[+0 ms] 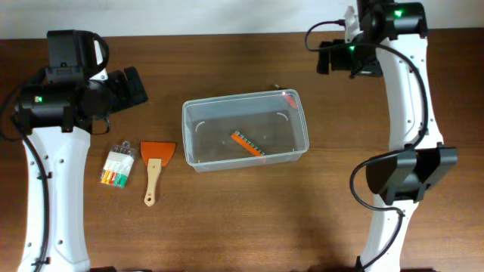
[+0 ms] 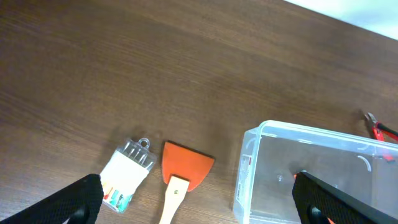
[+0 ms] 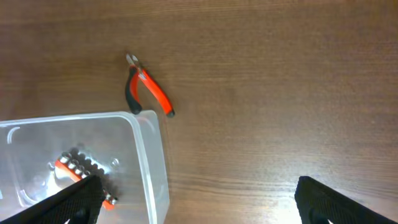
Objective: Pack container
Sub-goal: 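Release the socket rail and raise the right arm away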
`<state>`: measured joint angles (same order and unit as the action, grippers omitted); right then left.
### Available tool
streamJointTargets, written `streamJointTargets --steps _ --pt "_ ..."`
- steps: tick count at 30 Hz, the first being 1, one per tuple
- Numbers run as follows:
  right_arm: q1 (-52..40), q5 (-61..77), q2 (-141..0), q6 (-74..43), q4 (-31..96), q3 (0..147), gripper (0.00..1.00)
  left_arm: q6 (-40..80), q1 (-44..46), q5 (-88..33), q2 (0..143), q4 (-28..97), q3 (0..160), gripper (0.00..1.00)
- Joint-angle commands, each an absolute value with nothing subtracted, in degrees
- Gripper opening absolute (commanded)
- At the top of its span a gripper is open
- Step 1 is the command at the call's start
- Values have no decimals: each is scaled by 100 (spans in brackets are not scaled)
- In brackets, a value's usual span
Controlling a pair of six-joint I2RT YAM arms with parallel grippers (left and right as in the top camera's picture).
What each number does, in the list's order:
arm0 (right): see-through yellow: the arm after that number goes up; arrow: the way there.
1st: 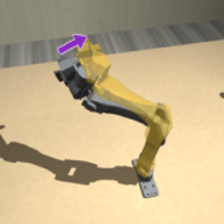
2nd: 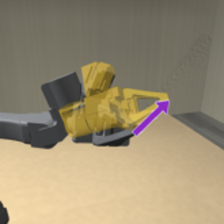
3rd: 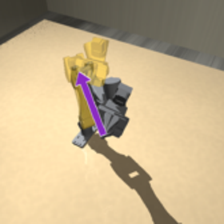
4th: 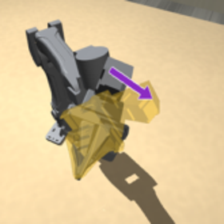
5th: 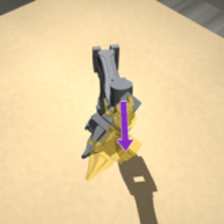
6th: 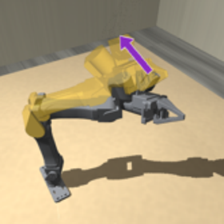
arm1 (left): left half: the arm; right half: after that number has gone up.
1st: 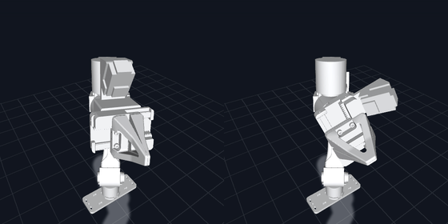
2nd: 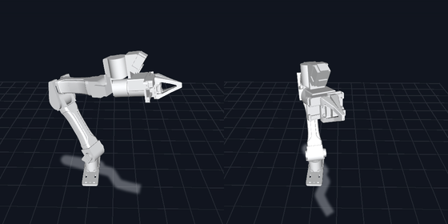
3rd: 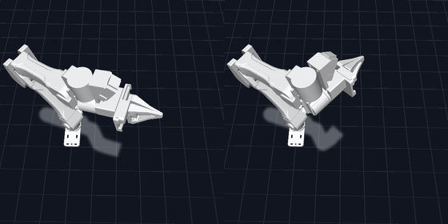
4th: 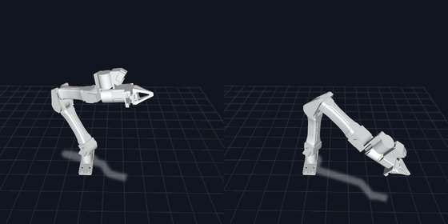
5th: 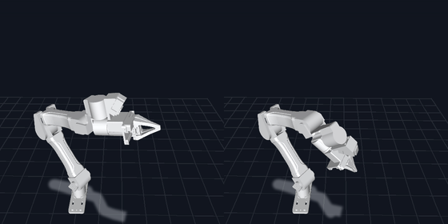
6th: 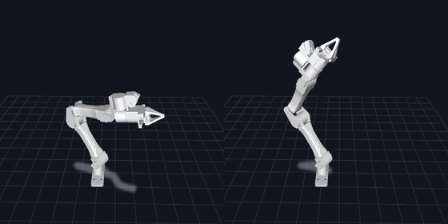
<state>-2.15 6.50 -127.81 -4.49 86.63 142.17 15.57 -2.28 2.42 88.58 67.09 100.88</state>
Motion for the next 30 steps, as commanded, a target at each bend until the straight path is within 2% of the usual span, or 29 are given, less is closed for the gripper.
streamJointTargets --steps 1,16,30 --pt "-235 617 -12735 -327 8689 14153 99 1509 -242 283 8860 6718 10114 99" --pt "-1020 596 -12790 -434 8261 14153 99 1509 -242 283 8858 6718 10114 99" --pt "-1050 405 -13303 -473 7859 14153 99 1509 -242 283 8860 6718 10114 99"
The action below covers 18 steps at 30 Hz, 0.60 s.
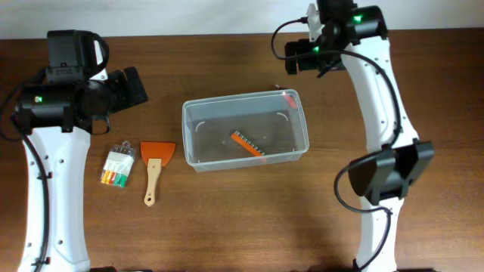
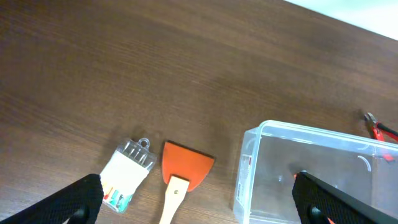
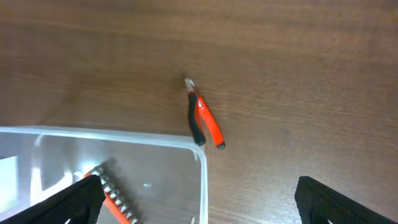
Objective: Pack container
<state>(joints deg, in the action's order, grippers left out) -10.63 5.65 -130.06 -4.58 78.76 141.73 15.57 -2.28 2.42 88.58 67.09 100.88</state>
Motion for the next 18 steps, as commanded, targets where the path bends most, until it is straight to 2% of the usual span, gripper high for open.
streamJointTargets --steps 1,18 --pt "-1050 410 -13413 -451 7861 14153 99 1509 -242 283 8858 6718 10114 99" --pt "-1216 449 -14341 -322 7719 14153 99 1509 -242 283 8858 6718 10114 99"
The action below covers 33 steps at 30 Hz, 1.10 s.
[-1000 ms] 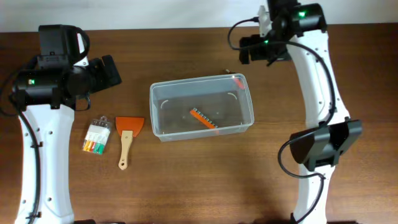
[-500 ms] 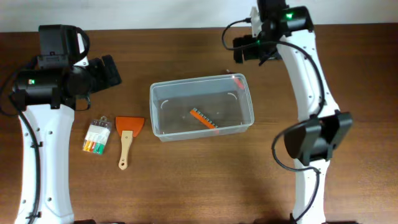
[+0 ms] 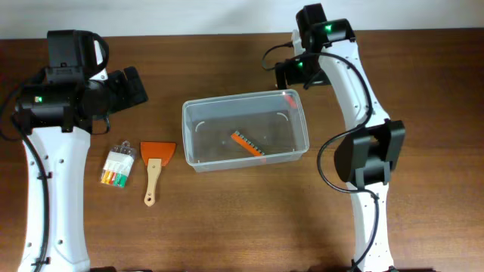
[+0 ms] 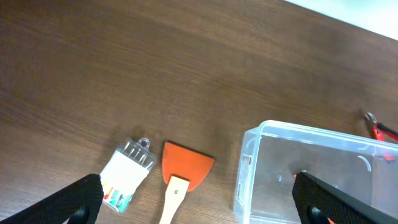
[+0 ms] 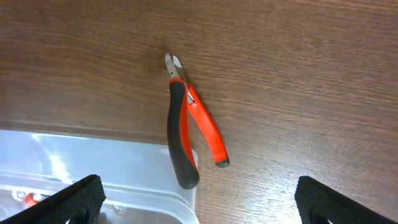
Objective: Pack container
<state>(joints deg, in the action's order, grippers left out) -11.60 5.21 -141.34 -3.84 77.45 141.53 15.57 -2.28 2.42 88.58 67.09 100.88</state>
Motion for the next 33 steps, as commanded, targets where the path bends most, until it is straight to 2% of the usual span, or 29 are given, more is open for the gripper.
streamJointTargets --steps 1,33 --pt "-1227 449 -14379 -325 7719 14153 99 1509 -242 283 8860 6718 10114 99" --pt "-1052 432 -14748 -64 7605 14014 99 1509 -242 283 8858 6718 10114 99"
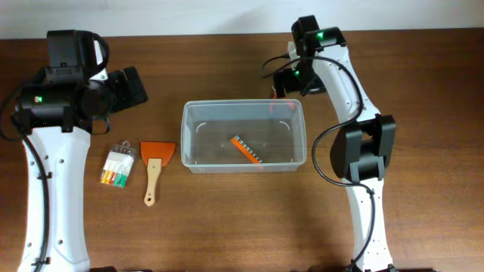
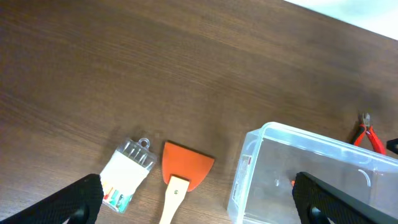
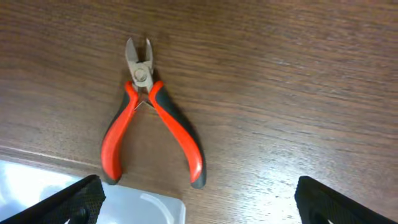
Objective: Pack container
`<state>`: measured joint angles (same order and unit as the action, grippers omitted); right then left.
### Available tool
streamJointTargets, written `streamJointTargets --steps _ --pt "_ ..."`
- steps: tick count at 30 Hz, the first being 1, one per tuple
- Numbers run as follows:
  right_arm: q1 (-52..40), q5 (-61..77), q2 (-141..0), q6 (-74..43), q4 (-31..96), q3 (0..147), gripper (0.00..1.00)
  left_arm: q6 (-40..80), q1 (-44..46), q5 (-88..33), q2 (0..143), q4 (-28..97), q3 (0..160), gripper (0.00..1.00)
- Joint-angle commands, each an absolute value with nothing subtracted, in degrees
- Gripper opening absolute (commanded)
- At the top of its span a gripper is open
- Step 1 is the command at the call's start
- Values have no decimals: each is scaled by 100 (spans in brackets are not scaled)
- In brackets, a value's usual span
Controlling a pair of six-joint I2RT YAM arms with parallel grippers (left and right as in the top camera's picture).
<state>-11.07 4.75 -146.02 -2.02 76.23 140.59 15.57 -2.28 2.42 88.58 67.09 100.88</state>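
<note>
A clear plastic container (image 1: 189,136) stands mid-table with an orange strip of bits (image 1: 246,149) in it. Red-handled pliers (image 3: 152,112) lie flat on the wood just behind its far right corner, handles spread; they also show small in the left wrist view (image 2: 368,134). My right gripper (image 3: 199,208) hangs open over them, holding nothing; from overhead it (image 1: 290,81) sits behind the container. A pack of markers (image 1: 118,166) and an orange scraper (image 1: 155,168) with a wooden handle lie left of the container. My left gripper (image 2: 199,210) is open above them.
The container's corner (image 3: 146,211) lies right against the pliers' handle ends. The wooden table (image 1: 227,227) runs to a white wall at the back. My right arm's base (image 1: 361,162) stands right of the container.
My right gripper has come closer over the pliers, which now lie flat with both red handles spread. The container sits squarer and slightly nearer the front. The left arm has not moved.
My right gripper started open at the far right rear of the table, with the pliers far off in its view. It then stood further left, then behind the container's corner, and now it is low over the pliers. The left arm stayed still, open, throughout.
</note>
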Motion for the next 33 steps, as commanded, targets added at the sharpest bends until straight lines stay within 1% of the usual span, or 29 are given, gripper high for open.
streamJointTargets --steps 1,30,32,33 --pt "-1052 432 -14770 -64 7609 14014 99 1509 -242 283 8860 6718 10116 99" --pt "-969 425 -15253 21 7485 14009 99 1509 -242 283 8860 6718 10114 99" --pt "-926 421 -15253 19 7472 14009 89 1509 -242 283 8858 6718 10116 99" --pt "-899 397 -15253 16 7472 14009 85 1509 -242 283 8858 6718 10114 99"
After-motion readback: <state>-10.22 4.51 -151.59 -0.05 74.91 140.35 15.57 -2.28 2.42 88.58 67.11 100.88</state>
